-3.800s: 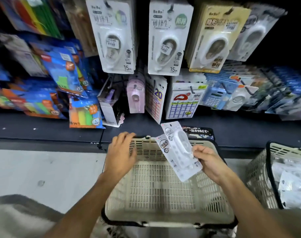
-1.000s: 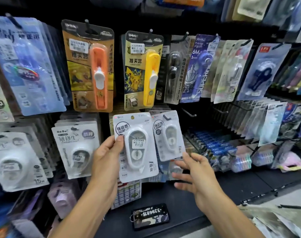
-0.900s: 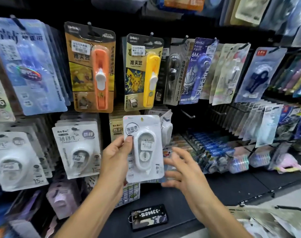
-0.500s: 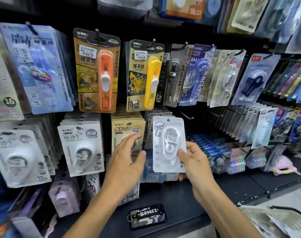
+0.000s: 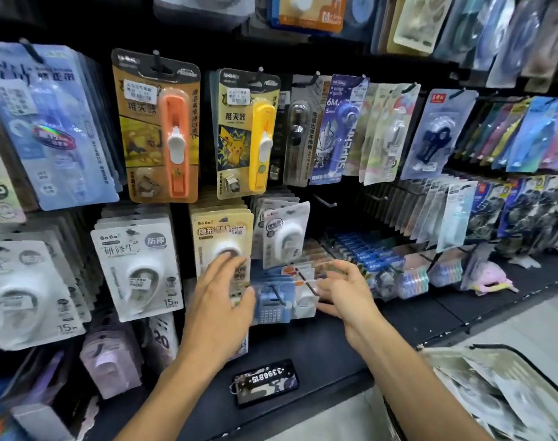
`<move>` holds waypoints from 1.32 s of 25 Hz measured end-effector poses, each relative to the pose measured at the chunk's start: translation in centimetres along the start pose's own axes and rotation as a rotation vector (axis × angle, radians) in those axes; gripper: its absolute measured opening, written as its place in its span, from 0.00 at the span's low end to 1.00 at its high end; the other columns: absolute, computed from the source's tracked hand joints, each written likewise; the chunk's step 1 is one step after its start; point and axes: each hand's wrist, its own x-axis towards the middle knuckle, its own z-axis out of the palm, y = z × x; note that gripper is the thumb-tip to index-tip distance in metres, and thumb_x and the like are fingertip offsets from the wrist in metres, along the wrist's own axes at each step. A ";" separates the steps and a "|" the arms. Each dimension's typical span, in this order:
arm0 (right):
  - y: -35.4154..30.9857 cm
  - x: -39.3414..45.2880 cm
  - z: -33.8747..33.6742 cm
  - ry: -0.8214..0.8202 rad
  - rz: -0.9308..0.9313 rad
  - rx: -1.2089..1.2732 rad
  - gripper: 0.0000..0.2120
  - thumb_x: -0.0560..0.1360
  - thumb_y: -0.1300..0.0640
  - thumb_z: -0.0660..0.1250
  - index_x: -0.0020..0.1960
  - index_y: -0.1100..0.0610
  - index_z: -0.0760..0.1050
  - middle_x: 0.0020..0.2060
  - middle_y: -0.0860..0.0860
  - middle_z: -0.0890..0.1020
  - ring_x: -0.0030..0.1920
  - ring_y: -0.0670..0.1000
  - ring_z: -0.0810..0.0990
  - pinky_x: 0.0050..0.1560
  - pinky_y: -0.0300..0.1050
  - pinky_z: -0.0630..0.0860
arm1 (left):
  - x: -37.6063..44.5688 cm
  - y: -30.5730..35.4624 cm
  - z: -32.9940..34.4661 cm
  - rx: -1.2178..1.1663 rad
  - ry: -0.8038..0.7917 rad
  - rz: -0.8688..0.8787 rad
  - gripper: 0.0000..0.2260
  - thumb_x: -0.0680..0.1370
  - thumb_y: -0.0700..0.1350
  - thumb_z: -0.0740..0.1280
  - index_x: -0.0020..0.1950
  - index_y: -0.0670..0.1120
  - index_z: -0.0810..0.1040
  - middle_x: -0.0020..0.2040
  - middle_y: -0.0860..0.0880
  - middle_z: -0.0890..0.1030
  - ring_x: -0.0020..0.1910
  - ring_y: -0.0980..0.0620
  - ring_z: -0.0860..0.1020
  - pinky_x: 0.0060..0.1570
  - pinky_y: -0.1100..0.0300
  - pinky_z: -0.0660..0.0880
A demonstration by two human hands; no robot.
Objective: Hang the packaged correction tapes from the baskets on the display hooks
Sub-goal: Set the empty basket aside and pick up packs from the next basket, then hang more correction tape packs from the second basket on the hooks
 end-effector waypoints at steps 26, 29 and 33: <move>30.6 -18.9 -4.1 -0.458 0.132 -1.308 0.21 0.76 0.66 0.61 0.69 0.60 0.68 0.58 0.63 0.81 0.63 0.63 0.78 0.62 0.55 0.74 | -9.6 -2.2 11.9 0.710 -1.159 0.247 0.24 0.80 0.53 0.66 0.76 0.55 0.68 0.74 0.48 0.73 0.71 0.46 0.73 0.68 0.52 0.72; 29.0 -20.9 -1.7 -0.631 0.108 -1.291 0.16 0.78 0.61 0.64 0.66 0.60 0.71 0.58 0.63 0.81 0.61 0.64 0.79 0.59 0.56 0.76 | -9.6 -2.8 11.3 0.761 -1.258 0.165 0.24 0.81 0.54 0.67 0.77 0.56 0.68 0.76 0.49 0.72 0.71 0.45 0.72 0.69 0.50 0.71; 24.2 -19.2 -3.9 -0.787 -0.076 -1.139 0.10 0.77 0.51 0.69 0.55 0.54 0.80 0.50 0.54 0.86 0.54 0.57 0.82 0.53 0.49 0.78 | -9.7 -3.9 11.4 0.709 -1.253 0.198 0.22 0.81 0.54 0.66 0.75 0.55 0.70 0.72 0.48 0.75 0.66 0.45 0.77 0.66 0.49 0.74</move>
